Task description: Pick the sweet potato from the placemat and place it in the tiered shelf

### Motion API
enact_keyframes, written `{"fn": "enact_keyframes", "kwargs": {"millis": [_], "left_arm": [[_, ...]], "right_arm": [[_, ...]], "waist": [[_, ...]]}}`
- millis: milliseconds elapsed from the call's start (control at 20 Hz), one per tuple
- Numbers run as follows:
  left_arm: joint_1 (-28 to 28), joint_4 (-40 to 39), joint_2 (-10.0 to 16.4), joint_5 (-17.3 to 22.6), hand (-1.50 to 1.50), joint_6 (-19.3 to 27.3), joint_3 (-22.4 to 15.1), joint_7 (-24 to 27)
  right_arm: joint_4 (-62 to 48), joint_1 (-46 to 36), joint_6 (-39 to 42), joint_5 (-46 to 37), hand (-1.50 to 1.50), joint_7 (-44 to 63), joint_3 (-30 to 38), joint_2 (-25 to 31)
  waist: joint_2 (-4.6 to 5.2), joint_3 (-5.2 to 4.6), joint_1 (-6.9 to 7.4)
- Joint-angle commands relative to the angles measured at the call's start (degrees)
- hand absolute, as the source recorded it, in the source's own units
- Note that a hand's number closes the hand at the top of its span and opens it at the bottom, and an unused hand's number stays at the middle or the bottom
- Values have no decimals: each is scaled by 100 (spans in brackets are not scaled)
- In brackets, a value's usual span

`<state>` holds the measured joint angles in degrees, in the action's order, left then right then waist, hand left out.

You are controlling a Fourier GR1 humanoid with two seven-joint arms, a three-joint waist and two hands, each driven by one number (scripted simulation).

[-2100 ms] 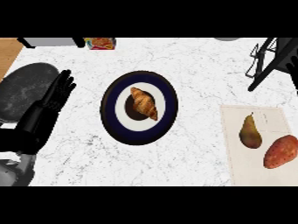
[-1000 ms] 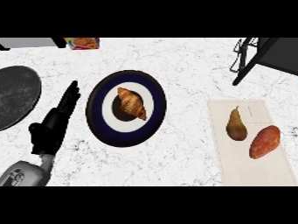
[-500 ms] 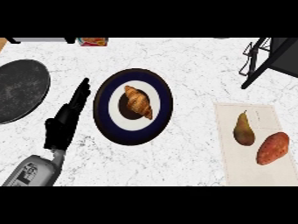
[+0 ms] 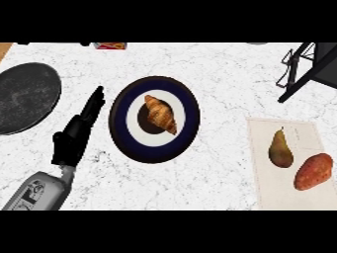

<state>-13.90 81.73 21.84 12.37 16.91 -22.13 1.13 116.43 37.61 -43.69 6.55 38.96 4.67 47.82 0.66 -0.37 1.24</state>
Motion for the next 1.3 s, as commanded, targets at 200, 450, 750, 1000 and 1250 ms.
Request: {"fn": "enact_keyframes", "kwargs": {"millis": [200, 450, 750, 1000, 1250], "left_arm": [[-35, 10, -184, -109, 0, 21, 5, -89], [44, 44, -120, -195, 0, -71, 117, -123], [-290, -373, -318, -150, 0, -275, 263, -62], [-20, -123, -292, -334, 0, -195, 178, -72], [-5, -382, -491, -376, 0, -236, 243, 184]], "right_arm": [[801, -566, 656, -315, -150, 3018, -45, 1633], [918, -1474, 678, -755, -150, 4030, -340, 1684], [681, -2269, 742, -1398, -150, 4508, -935, 1432], [140, -2635, 803, -1833, -150, 4562, -1344, 971], [-265, -3074, 987, -2101, -150, 4509, -1509, 621]], "waist": [[-27, 17, 1], [-41, 22, 13], [-22, 17, 2], [-29, 24, 60], [-28, 26, 2]]}}
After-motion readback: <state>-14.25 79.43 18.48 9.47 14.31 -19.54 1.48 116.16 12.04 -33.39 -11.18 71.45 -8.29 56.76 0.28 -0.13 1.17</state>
